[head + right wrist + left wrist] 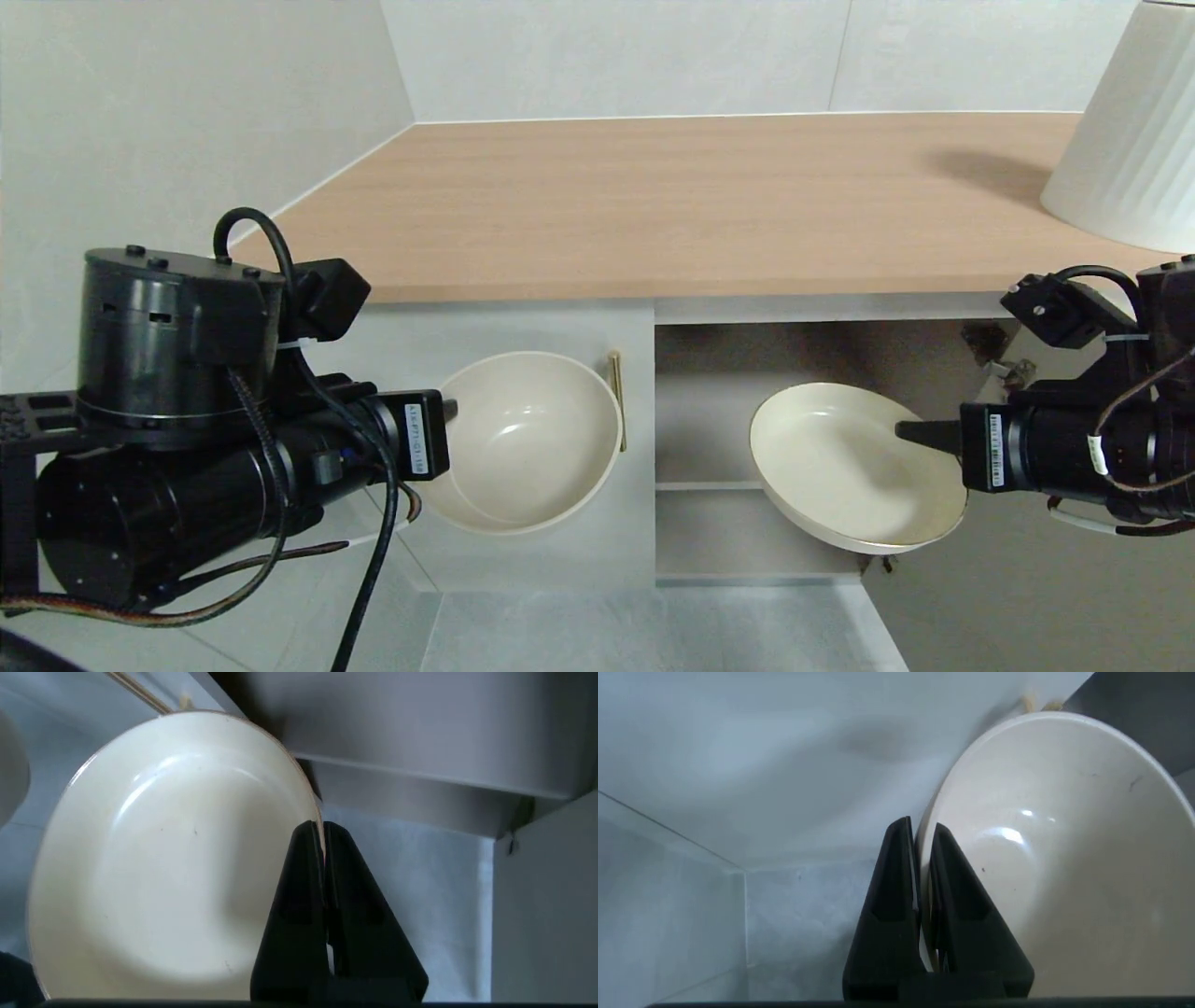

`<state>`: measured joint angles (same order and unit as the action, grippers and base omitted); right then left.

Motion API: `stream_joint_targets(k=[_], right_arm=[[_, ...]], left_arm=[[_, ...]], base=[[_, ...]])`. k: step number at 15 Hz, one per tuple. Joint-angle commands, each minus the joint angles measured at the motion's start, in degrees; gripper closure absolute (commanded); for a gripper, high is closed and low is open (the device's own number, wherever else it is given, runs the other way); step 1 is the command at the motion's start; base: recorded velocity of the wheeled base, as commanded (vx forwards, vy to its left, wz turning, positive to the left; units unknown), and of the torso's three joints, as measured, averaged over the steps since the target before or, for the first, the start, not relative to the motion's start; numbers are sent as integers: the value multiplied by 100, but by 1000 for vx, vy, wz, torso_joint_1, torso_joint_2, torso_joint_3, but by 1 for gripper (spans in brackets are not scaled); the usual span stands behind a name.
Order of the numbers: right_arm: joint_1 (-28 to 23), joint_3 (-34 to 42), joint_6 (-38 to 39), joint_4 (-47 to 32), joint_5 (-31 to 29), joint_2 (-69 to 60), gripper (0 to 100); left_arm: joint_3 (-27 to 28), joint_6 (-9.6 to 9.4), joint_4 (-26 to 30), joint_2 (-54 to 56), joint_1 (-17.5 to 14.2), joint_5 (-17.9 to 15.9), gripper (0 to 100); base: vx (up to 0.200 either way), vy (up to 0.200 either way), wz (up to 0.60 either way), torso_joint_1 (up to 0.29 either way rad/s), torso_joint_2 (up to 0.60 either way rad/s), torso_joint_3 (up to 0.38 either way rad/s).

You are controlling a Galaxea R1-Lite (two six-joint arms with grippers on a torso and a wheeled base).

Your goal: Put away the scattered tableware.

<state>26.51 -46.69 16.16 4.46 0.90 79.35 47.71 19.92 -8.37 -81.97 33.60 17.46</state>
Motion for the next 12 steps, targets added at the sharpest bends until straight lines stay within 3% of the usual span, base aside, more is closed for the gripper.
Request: stream_joint_targets(k=[1, 6, 12], right_arm=[[3, 11, 1, 2, 6, 37, 100], [3, 20, 1, 2, 6, 134, 100], [-6, 11, 10, 11, -2, 353, 100]], left_arm=[[1, 3, -6, -21, -2, 3, 100], [1, 3, -6, -3, -2, 3, 100], [1, 3, 3, -30, -2, 3, 100]], base=[[0, 0, 0, -149, 452, 295], [0, 0, 0, -100, 372, 264], [0, 0, 0, -8, 26, 13]])
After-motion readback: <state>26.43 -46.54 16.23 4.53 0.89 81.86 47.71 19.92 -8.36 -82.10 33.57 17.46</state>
